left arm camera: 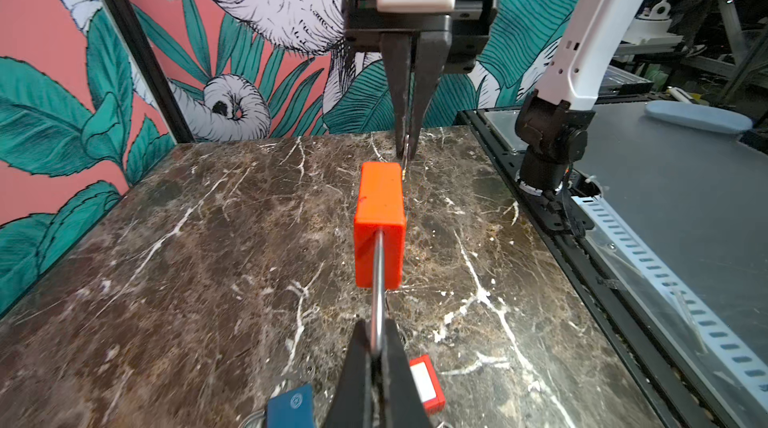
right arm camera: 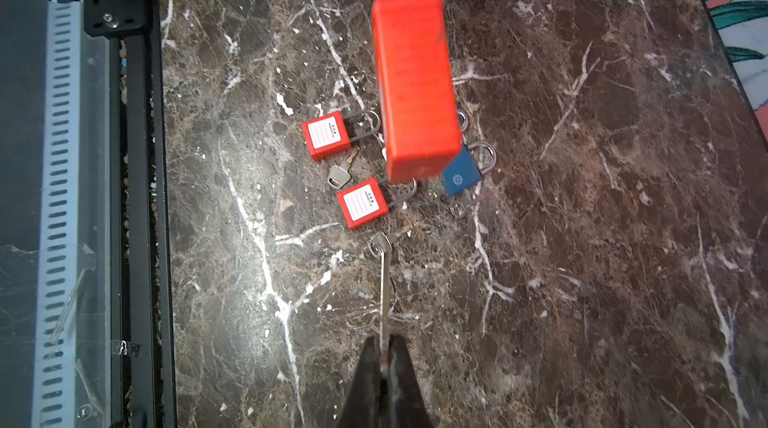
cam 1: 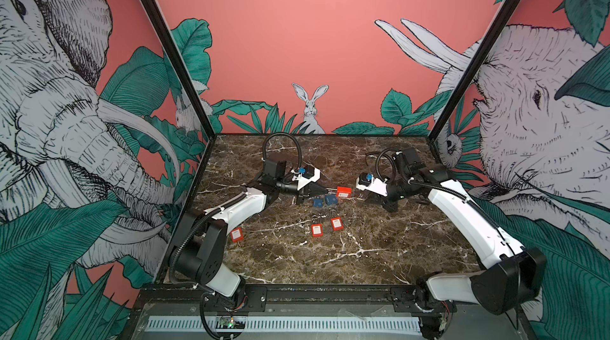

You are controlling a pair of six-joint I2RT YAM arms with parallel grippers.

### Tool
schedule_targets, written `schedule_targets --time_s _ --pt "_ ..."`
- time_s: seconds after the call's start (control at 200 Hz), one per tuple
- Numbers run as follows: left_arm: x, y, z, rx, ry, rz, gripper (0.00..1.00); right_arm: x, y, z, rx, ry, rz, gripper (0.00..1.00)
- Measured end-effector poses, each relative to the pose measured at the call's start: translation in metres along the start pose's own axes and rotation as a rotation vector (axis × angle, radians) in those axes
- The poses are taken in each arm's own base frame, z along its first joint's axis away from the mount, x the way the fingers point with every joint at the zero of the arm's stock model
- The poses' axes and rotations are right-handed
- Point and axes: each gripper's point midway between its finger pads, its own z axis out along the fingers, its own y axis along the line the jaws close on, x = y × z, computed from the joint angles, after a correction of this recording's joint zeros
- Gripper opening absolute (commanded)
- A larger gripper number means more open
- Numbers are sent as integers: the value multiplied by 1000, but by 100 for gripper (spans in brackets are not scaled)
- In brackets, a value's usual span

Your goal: Lock with the key

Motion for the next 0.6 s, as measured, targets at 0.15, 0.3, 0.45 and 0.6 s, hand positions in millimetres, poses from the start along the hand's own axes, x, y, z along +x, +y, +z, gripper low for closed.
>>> schedule_targets --time_s 0.15,0.3,0.45,0.6 --pt "4 -2 -9 1 30 -15 0 7 -5 -1 35 29 5 0" --pt "-5 -2 -23 20 111 -7 0 22 -13 4 90 80 79 0" --pt "-15 4 -37 27 253 35 0 32 -21 14 132 88 199 0" --pt "14 -1 -50 68 473 -23 0 31 -27 30 167 62 281 0"
